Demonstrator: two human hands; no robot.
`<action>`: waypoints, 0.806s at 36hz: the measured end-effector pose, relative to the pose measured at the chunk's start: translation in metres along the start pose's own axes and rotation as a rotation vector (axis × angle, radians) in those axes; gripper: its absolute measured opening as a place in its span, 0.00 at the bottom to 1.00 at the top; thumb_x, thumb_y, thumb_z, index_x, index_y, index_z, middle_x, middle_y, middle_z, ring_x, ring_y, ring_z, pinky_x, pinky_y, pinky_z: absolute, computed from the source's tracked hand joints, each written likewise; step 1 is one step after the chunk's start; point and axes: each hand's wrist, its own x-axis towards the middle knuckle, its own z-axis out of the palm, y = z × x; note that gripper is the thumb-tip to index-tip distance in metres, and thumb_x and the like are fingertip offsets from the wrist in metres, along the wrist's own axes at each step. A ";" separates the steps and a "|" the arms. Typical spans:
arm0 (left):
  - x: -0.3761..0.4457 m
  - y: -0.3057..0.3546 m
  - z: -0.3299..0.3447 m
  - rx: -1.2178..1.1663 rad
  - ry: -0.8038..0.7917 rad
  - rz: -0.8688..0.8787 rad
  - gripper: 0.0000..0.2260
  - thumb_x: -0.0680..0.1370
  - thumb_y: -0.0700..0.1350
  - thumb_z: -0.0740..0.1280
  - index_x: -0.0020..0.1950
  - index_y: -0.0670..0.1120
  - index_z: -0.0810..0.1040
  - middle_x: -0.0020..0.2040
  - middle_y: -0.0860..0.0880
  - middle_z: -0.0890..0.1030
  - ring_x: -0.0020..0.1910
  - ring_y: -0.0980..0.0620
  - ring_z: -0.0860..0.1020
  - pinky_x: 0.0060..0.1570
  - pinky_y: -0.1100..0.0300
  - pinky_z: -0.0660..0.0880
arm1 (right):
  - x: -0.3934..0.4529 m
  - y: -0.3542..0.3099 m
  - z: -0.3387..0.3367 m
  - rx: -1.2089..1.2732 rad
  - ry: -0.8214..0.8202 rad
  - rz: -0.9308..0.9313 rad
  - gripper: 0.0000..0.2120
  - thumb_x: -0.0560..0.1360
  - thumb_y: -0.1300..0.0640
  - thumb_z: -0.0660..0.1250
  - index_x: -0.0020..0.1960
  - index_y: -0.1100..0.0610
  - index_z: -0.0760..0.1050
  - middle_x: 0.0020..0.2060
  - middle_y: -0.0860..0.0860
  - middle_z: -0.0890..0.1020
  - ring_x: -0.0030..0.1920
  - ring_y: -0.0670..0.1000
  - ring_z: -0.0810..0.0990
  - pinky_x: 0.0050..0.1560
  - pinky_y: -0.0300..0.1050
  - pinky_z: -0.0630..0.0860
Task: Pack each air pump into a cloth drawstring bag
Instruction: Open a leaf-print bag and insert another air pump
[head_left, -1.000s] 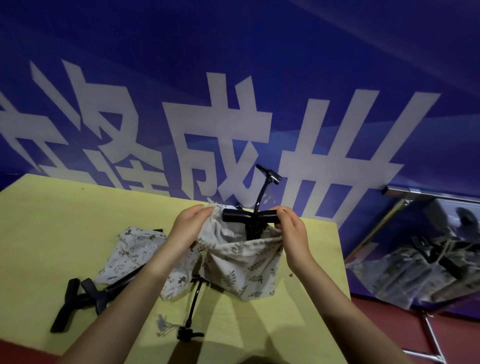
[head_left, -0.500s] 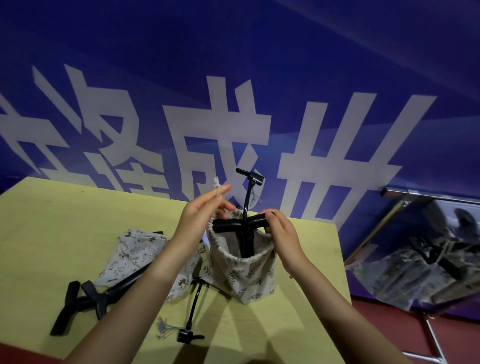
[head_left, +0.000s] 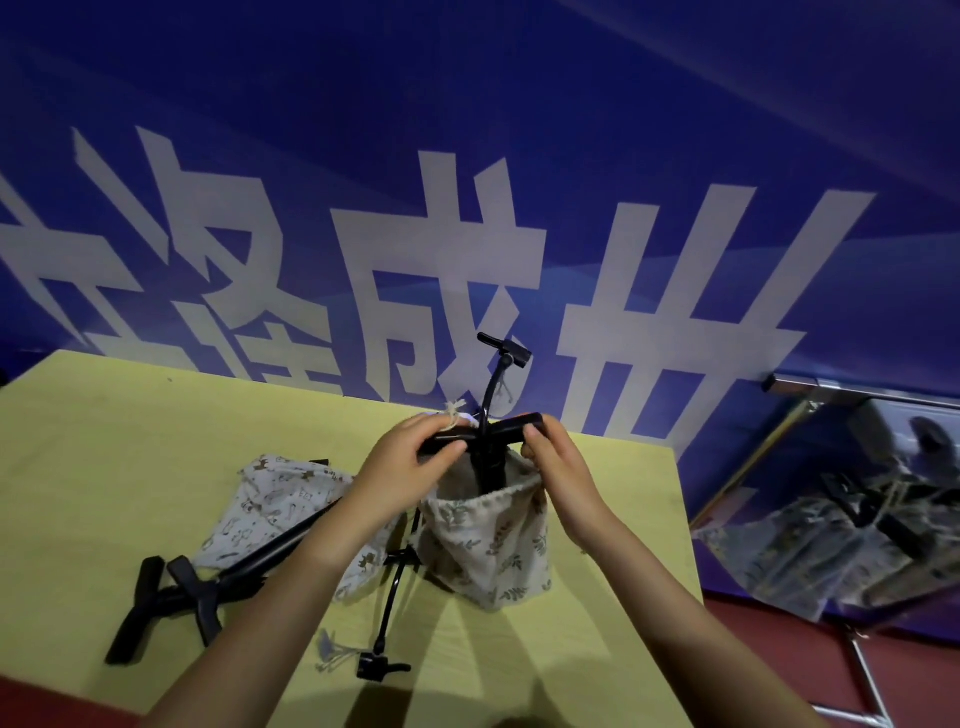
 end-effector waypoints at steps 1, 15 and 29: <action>-0.001 -0.002 0.001 -0.036 -0.005 -0.020 0.10 0.79 0.47 0.67 0.60 0.55 0.78 0.56 0.58 0.80 0.57 0.59 0.76 0.58 0.58 0.74 | 0.000 0.002 -0.003 0.011 -0.007 0.010 0.10 0.80 0.50 0.60 0.59 0.52 0.74 0.50 0.46 0.80 0.50 0.36 0.78 0.49 0.33 0.71; -0.005 -0.013 0.007 -0.144 0.077 -0.114 0.12 0.79 0.47 0.67 0.62 0.48 0.78 0.52 0.56 0.81 0.52 0.59 0.78 0.46 0.72 0.70 | 0.000 0.036 -0.043 -0.462 0.087 0.145 0.16 0.77 0.60 0.65 0.64 0.56 0.70 0.59 0.52 0.74 0.55 0.50 0.73 0.50 0.43 0.70; -0.001 -0.008 0.011 -0.179 0.063 -0.097 0.11 0.78 0.47 0.67 0.61 0.50 0.79 0.53 0.56 0.81 0.52 0.61 0.78 0.49 0.68 0.72 | -0.025 0.031 -0.060 -0.036 0.196 0.284 0.16 0.75 0.51 0.70 0.32 0.59 0.74 0.27 0.52 0.77 0.29 0.49 0.70 0.31 0.40 0.68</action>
